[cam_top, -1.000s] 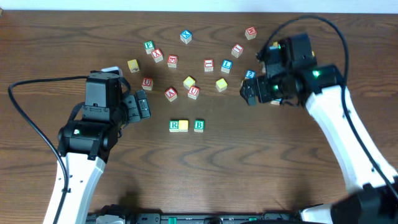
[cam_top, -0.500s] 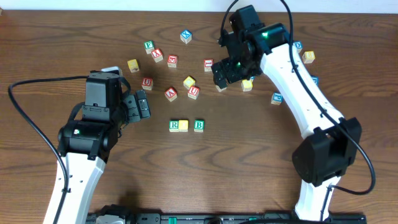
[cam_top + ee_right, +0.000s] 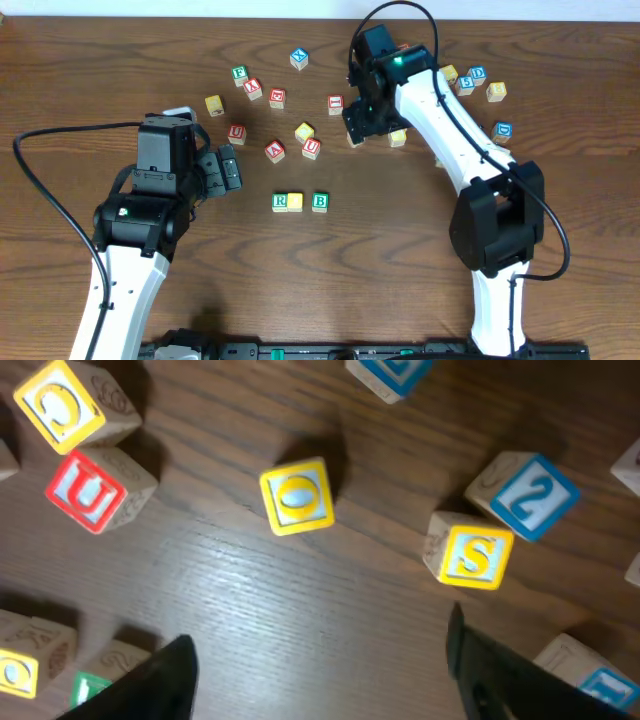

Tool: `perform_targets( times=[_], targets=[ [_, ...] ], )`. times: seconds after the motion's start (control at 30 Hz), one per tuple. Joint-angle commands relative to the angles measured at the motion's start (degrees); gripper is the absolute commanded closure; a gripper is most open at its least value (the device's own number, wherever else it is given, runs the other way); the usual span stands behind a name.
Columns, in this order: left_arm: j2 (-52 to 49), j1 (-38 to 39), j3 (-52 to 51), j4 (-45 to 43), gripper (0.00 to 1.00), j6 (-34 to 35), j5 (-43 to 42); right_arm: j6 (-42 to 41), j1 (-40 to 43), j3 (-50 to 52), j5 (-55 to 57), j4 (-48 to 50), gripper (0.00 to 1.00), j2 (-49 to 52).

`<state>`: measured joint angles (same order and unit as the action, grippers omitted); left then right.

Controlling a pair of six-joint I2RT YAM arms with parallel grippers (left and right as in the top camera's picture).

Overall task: Spell out ROBOT
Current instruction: 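Reach the right gripper to the yellow O block at back, then close the right gripper on the yellow O block and lift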

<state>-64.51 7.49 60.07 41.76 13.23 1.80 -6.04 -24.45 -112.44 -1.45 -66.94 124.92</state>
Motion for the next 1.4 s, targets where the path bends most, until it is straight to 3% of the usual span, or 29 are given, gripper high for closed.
perform_targets(
  times=[0.0,0.2,0.5,1.37],
  targets=[
    [-0.02,-0.35,1.11,0.02,0.01,-0.55,0.11,-1.25,-1.53,-0.98,0.94,0.90,0.32,1.73],
    [-0.02,-0.35,1.11,0.02,0.02,-0.55,0.11,-3.91,-3.69,-0.98,6.75,6.03,0.30,1.79],
    [-0.02,-0.35,1.11,0.02,0.01,-0.55,0.11,-5.51,-4.11,-0.96,10.32,8.07,0.36,4.63],
    [-0.02,-0.35,1.11,0.02,0.01,-0.55,0.11,-8.13,-4.90,-0.96,7.52,10.97,0.63,10.88]
  ],
)
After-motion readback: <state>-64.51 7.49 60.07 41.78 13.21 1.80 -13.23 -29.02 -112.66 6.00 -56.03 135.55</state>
